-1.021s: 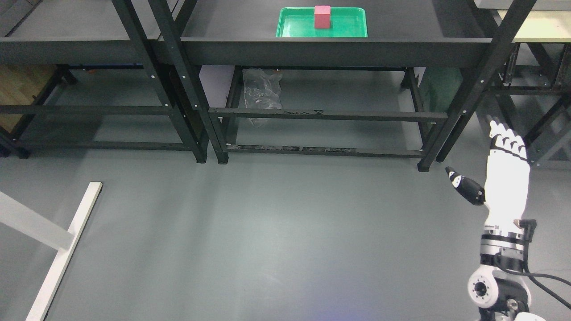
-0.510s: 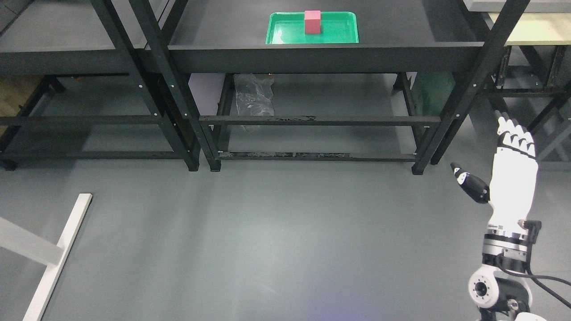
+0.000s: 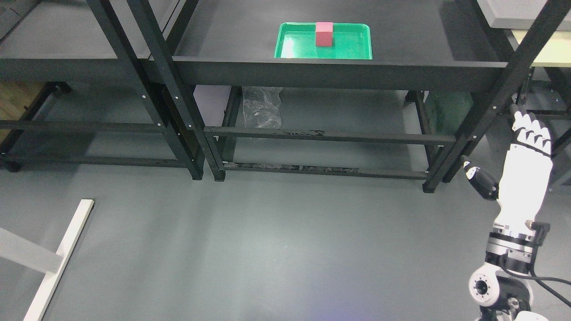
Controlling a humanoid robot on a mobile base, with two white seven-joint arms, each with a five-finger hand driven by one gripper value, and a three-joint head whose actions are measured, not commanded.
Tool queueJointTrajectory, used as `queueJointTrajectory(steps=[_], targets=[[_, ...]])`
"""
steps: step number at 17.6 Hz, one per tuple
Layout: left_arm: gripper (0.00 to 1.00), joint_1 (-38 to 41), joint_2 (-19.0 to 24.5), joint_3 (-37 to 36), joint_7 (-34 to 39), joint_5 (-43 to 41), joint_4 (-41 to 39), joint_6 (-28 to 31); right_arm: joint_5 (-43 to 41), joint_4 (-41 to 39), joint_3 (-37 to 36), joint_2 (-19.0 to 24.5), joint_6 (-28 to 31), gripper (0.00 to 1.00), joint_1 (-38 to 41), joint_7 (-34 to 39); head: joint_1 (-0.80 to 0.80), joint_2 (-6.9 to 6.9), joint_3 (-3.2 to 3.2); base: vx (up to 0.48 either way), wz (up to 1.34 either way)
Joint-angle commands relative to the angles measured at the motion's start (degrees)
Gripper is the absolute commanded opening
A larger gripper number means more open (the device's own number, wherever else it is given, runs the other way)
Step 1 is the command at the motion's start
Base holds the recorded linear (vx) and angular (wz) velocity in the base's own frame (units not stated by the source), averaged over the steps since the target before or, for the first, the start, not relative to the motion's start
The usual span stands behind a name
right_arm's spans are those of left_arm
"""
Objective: Pick pink block from left shelf to tray
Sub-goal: 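Reach the right hand over the green tray toward the pink cube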
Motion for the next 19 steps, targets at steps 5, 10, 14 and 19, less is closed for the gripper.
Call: queueJointTrajectory(steps=[5,10,14,19], targets=[[1.0,0.52,1.0,0.0,0.04,-0.09,0.0,-0.04,0.02,-0.07,0.38,-1.0,0.3,1.0,-0.13,2.28,0.0,0.0,0.0,0.241,0.17],[1.0,0.52,1.0,0.0,0.04,-0.09,0.0,-0.04,-2.61,-0.07,0.38,-1.0,0.39,1.0,-0.3,7.03,0.0,0.0,0.0,0.287,0.16],[1.0,0.52,1.0,0.0,0.04,-0.09,0.0,-0.04,-2.89,-0.07,0.81,-1.0,0.3,1.0,-0.3,10.89,0.0,0.0,0.0,0.293,0.15],[1.0,0.52,1.0,0.0,0.04,-0.09,0.0,-0.04,-2.71,0.2,1.69,-1.0,0.3,1.0,-0.22,16.25,0.0,0.0,0.0,0.282,0.13]])
